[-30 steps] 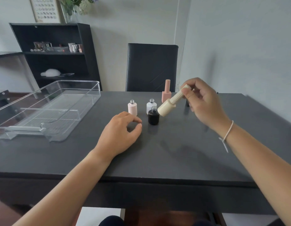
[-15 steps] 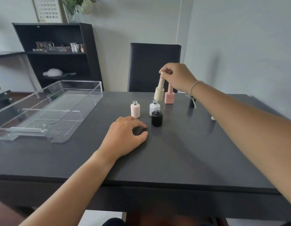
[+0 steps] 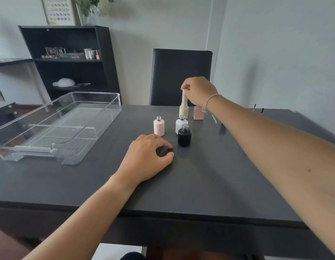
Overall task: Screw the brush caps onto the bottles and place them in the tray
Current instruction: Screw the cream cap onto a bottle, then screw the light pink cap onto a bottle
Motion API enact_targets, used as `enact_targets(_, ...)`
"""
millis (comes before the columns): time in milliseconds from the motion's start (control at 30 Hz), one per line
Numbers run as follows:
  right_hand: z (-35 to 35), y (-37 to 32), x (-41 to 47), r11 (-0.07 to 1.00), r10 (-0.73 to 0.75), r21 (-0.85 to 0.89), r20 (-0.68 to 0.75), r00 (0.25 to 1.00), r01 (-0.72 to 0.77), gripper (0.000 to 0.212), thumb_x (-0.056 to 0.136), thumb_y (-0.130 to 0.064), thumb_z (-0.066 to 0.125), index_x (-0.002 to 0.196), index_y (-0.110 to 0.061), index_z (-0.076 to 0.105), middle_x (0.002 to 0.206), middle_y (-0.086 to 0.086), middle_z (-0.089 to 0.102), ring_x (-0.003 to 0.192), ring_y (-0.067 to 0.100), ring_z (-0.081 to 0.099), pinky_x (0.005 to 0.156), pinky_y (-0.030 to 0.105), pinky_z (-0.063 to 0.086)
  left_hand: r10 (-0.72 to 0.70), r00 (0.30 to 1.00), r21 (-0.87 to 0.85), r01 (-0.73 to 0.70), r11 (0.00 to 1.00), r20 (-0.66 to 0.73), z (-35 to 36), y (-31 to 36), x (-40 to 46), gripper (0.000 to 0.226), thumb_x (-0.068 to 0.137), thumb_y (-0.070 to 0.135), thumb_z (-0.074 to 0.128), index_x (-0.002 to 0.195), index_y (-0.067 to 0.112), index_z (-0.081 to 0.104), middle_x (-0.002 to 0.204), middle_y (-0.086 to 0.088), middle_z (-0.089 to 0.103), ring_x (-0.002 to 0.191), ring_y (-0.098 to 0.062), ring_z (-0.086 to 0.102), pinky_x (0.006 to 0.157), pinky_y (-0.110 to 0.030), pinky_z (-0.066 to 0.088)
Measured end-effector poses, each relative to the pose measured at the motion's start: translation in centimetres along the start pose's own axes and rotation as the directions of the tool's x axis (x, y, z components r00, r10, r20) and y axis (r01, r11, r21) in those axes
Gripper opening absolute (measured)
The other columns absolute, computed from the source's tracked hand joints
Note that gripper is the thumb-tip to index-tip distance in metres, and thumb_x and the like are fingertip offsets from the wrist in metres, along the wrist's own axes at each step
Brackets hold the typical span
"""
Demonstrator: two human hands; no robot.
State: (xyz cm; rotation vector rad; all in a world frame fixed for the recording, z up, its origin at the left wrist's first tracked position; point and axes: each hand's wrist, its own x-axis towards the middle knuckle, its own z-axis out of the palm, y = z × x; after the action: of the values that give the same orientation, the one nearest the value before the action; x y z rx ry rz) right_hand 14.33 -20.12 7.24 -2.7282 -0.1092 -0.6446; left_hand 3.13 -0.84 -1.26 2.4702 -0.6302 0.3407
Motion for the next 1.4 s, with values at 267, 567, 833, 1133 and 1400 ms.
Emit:
enact_targets(267, -0.7, 0.4, -1.1, 0.996, 0.02, 0.083, -0.058, 0.998, -0.015, 0.031, 0.093, -0.015, 0.043, 0.119, -0.018, 0.059, 0.119, 0.005, 0.063, 0.089, 0.024, 0.059, 0.084, 0.031, 0.046, -0.011, 1.0, -0.016, 0.011, 1.0, -0.001, -0.1, 0.0, 0.1, 0.018, 0.08, 0.036, 0.06, 0.096, 0.033, 0.068, 0.11, 0.013, 0.063, 0.102, -0.015, 0.049, 0.093, -0.034, 0.04)
enact_targets(567, -1.4, 2.2, -10.9, 0.94, 0.036, 0.337, -0.231, 0.972, 0.046, 0.019, 0.089, -0.016, 0.051, 0.1, -0.018, 0.067, 0.096, -0.005, 0.07, 0.08, 0.007, 0.06, 0.073, 0.024, 0.047, -0.038, 0.999, -0.063, 0.038, 0.997, -0.011, -0.1, -0.2, 0.3, 0.023, 0.08, 0.034, 0.062, 0.103, 0.032, 0.065, 0.107, 0.009, 0.061, 0.098, -0.013, 0.052, 0.089, -0.031, 0.042)
enact_targets(833, -1.7, 5.1, -15.7, 0.944, 0.142, 0.33, -0.342, 0.929, -0.023, 0.008, 0.085, -0.016, 0.058, 0.087, -0.016, 0.066, 0.089, -0.006, 0.066, 0.062, 0.0, 0.046, 0.058, 0.011, 0.033, -0.127, 0.979, -0.249, 0.085, 0.965, -0.161, -0.3, -0.4, 0.5, 0.027, 0.081, 0.023, 0.066, 0.107, 0.026, 0.061, 0.106, 0.008, 0.056, 0.086, -0.007, 0.055, 0.075, -0.018, 0.038)
enact_targets(1133, -2.4, 8.3, -15.6, 0.8, 0.561, 0.48, -0.384, 0.733, -0.36, 0.039, 0.081, -0.029, 0.061, 0.113, -0.013, 0.046, 0.124, 0.006, 0.044, 0.091, 0.019, 0.053, 0.07, 0.025, 0.034, -0.258, 0.942, -0.304, 0.187, 0.934, -0.214, -0.3, -1.2, 2.7, 0.055, 0.079, 0.025, 0.068, 0.129, 0.024, 0.043, 0.123, 0.0, 0.047, 0.095, -0.016, 0.052, 0.08, -0.026, 0.036)
enact_targets(1400, -1.5, 8.4, -14.9, 0.74, 0.625, 0.47, -0.214, 0.751, -0.482, 0.026, 0.085, -0.024, 0.055, 0.107, -0.011, 0.051, 0.112, 0.008, 0.058, 0.086, 0.023, 0.051, 0.072, 0.029, 0.037, -0.301, 0.946, -0.34, 0.245, 0.908, -0.123, 0.7, -2.1, 5.1, 0.059, 0.079, 0.028, 0.069, 0.131, 0.019, 0.043, 0.113, 0.003, 0.053, 0.094, -0.014, 0.054, 0.08, -0.025, 0.037)
